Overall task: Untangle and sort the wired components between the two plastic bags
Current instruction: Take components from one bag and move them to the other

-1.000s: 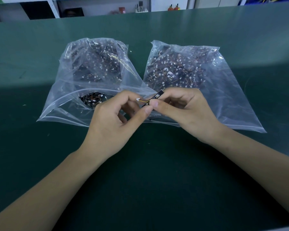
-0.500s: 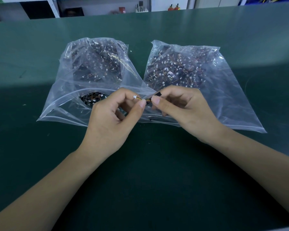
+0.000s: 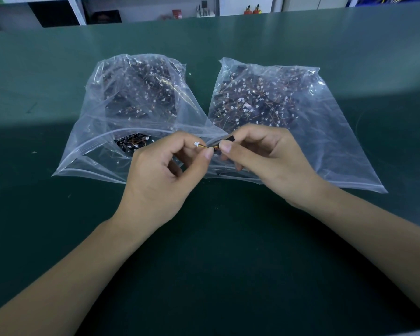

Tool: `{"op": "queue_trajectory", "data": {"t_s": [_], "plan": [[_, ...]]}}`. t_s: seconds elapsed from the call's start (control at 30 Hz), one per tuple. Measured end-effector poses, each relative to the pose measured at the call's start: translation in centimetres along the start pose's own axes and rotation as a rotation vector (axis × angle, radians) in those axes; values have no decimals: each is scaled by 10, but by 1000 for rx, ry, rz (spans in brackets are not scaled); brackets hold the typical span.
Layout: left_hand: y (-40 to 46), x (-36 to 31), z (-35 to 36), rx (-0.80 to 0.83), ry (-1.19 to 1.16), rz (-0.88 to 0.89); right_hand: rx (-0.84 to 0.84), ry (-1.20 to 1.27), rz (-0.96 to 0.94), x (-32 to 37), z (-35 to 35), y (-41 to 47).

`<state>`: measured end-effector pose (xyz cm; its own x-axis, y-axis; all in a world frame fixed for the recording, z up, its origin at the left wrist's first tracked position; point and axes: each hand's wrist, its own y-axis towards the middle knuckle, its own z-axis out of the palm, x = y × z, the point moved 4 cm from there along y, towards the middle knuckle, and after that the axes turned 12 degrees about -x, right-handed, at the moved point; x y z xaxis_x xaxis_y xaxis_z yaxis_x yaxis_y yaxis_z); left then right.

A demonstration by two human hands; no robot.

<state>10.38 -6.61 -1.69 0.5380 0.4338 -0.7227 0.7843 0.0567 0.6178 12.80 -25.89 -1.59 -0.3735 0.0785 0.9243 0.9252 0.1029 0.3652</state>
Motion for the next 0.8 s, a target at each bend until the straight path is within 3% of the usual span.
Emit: {"op": "queue_trajectory", "data": {"t_s": [0.8], "plan": [[1,0,-1,7,20,50,51,-4,-9,-2,-1,1]]}}
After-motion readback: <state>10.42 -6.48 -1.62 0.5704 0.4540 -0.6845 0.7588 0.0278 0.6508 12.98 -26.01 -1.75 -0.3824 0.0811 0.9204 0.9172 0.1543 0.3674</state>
